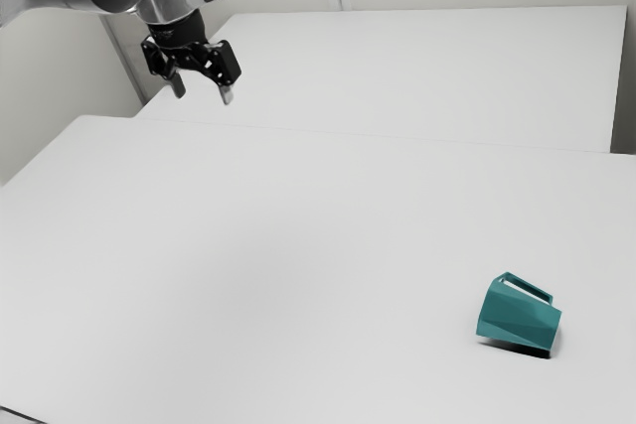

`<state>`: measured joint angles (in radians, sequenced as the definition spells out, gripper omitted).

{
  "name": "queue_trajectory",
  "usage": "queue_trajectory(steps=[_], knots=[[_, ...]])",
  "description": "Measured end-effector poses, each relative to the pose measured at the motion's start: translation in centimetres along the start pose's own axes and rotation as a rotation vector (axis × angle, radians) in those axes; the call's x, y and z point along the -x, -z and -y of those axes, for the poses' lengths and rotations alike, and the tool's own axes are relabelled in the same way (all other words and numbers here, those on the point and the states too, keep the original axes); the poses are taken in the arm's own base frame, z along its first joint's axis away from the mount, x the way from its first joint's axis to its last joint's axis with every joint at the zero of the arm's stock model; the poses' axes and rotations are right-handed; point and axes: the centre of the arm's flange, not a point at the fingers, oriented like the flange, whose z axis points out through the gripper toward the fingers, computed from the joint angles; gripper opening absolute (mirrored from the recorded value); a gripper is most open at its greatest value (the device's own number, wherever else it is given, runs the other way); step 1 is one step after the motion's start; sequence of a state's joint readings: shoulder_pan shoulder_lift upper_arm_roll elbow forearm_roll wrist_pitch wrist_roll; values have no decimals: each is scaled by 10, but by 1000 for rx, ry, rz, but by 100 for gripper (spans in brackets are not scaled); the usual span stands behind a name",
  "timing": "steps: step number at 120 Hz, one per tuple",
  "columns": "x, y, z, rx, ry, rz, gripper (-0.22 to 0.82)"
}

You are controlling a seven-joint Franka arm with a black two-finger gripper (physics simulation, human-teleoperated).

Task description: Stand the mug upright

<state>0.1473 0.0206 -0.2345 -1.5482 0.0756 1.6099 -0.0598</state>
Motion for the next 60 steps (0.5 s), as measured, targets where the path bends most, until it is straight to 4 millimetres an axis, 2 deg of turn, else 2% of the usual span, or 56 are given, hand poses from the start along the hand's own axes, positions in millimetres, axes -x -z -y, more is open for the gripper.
queue_trajectory(steps=[20,33,47,60], knots=[[5,5,-34,15,-42,-8,60],[16,5,-58,105,-57,8,60],[22,-21,-86,228,-64,54,60],[26,-45,-101,312,-53,69,60]])
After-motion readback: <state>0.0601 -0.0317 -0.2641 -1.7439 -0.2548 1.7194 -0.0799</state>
